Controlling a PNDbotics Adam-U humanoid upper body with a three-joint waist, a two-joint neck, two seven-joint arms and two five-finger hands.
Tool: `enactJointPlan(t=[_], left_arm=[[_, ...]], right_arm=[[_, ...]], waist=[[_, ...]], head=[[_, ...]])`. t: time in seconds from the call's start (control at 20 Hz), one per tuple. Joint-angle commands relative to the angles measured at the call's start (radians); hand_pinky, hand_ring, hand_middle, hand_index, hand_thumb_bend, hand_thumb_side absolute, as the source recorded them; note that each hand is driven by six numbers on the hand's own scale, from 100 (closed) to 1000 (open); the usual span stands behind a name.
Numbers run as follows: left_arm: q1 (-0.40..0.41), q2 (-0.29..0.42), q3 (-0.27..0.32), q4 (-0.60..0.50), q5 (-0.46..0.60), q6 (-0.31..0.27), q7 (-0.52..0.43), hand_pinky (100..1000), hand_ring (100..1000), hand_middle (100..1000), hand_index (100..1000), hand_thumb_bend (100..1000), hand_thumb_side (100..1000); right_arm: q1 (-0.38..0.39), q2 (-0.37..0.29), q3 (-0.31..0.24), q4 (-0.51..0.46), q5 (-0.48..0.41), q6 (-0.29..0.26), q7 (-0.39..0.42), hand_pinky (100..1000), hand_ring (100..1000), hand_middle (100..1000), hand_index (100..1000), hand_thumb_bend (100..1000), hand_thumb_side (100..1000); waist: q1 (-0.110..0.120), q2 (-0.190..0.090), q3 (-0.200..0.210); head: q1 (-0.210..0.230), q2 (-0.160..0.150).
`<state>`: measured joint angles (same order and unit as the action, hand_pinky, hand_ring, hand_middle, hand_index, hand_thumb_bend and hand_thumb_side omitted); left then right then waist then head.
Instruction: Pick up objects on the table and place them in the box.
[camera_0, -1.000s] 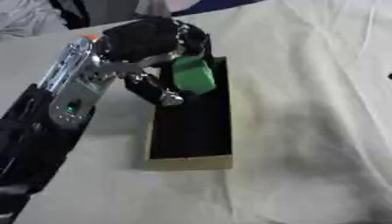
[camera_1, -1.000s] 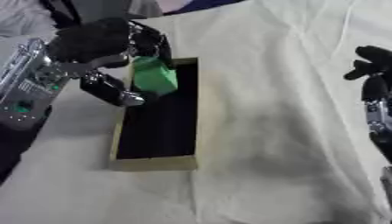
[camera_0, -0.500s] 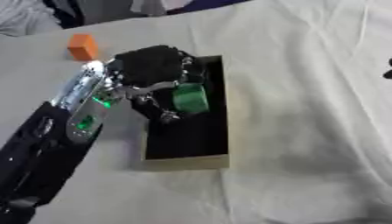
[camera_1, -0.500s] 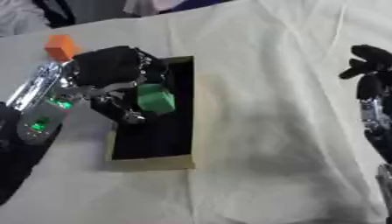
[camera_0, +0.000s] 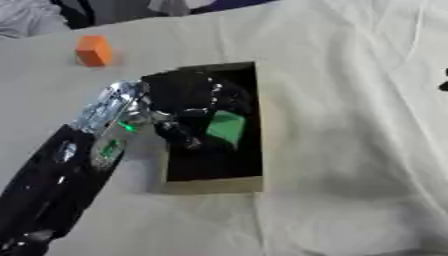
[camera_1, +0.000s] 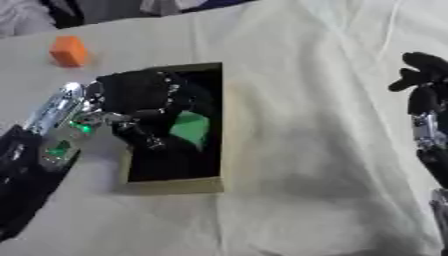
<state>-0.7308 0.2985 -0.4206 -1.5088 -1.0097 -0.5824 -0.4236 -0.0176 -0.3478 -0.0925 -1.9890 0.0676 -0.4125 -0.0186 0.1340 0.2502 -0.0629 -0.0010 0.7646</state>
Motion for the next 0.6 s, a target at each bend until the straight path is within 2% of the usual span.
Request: enactJointPlan(t=[0.05,0.2,0.4,0.6], left_arm=[[-0.01,0.009,0.021,-0.029,-0.015,0.009,0.023,787,886,893,932,475,123],[-0.006,0.01,0.032,-0.042,-0.008,0.025,0.047,789,898,894,934,430,152],[0.0,0.014,0.05,-0.068,0.027,0.05,0.07,772,885,880,926,320,100],[0.004,0.051,0.105,-0.141,0.106,0.103,0.096,751,865,862,916,240,100]], right_arm=[[-0.003,-0.007,-0.004,-0.011,0.007,0.0,-0.006,868,904,538,856,100,685],[-0.002,-0.007,-0.004,-0.011,0.009,-0.001,-0.009,868,904,538,856,100,685],[-0.001,-0.007,-0.004,-0.011,0.011,-0.003,-0.013,867,904,539,855,100,685],[0.001,-0.007,-0.005,-0.011,0.013,-0.006,-0.02,866,903,540,854,100,684]], waist=[[-0.011,-0.014,0.001],[-0.012,-0.014,0.003],[-0.016,-0.015,0.004],[-0.018,-0.014,0.006]], head=[[0.006,0.005],[0.008,0.005],[0.01,0.005],[0.008,0.005]])
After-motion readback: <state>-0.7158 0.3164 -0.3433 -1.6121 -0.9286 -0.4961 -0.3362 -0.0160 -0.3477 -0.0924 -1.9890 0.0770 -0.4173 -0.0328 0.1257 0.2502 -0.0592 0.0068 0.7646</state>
